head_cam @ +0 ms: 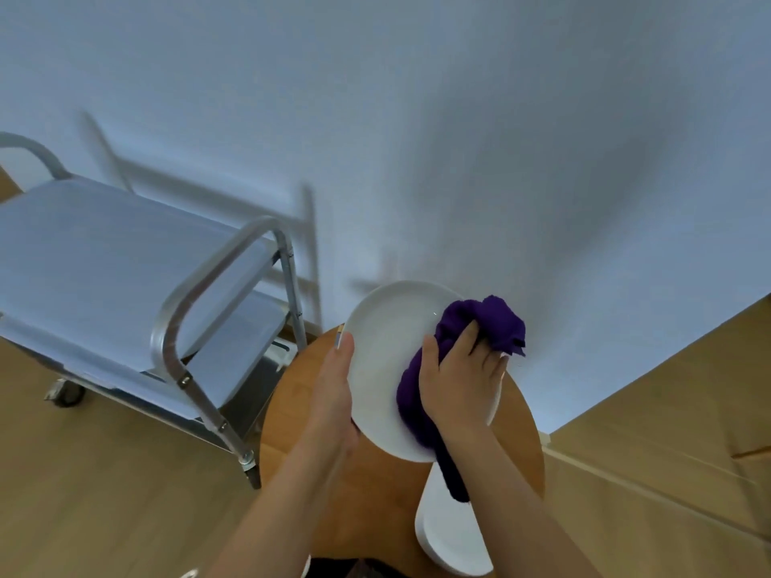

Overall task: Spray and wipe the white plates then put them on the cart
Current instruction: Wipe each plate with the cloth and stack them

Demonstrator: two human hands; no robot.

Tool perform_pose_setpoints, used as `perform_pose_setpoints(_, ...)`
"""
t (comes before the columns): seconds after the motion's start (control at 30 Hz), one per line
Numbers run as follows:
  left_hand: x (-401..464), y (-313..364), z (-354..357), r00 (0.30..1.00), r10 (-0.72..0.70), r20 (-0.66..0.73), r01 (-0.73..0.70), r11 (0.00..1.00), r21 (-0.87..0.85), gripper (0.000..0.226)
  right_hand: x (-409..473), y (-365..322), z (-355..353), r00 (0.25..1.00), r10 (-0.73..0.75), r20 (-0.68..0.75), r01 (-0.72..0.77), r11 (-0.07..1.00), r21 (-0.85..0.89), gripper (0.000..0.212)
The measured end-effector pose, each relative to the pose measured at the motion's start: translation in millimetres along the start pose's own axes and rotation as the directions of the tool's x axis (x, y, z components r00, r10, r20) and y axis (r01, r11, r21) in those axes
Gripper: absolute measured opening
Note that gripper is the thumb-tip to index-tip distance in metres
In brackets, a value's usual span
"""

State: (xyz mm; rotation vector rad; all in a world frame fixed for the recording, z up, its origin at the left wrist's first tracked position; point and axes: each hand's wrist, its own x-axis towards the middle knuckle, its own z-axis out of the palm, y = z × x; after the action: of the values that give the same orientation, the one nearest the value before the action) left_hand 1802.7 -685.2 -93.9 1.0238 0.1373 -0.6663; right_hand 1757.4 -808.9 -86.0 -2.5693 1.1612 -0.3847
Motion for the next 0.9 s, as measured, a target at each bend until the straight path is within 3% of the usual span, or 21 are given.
perform_pose_setpoints(0.13,-3.9,4.7,-6.5,1.000,0.026,-0.010,-0.025,0.996,0.086,0.050,-0.6,-24.8,3.0,0.984,-0.171,-0.055,0.178,0.973,0.147,0.059)
perform_pose_setpoints(0.23,-4.3,9.0,-7.2,0.999,0.035,0.019,-0.037,0.994,0.102,0.049,-4.9,-47.8,2.0,0.959,-0.278,-0.048,0.282,0.938,0.202,0.056)
perform_pose_setpoints(0.33,-2.0,19.6,-6.4,0.995,0.091,0.049,-0.096,0.989,0.116,0.041,-21.0,-69.0,-2.5,0.906,-0.419,-0.060,0.412,0.843,0.346,0.051)
perform_pose_setpoints(0.5,-3.1,35.2,-13.7,0.997,0.073,-0.024,-0.074,0.996,-0.044,0.043,-42.6,-74.1,-10.9,0.784,-0.619,0.042,0.531,0.705,0.471,0.043)
perform_pose_setpoints(0.63,-1.8,48.9,-22.7,0.999,0.000,-0.038,-0.008,0.977,-0.211,0.069,-56.4,-47.1,-7.9,0.678,-0.711,0.184,0.633,0.693,0.345,0.040)
perform_pose_setpoints(0.73,0.6,63.3,-32.9,0.993,0.026,0.114,0.008,0.959,-0.283,0.065,-62.2,-22.3,-3.9,0.732,-0.661,0.163,0.626,0.748,0.221,0.043)
perform_pose_setpoints(0.9,-1.2,68.6,-42.5,0.985,0.107,0.132,-0.079,0.976,-0.202,0.056,-54.5,-7.0,-3.2,0.889,-0.452,0.081,0.454,0.891,-0.020,0.063)
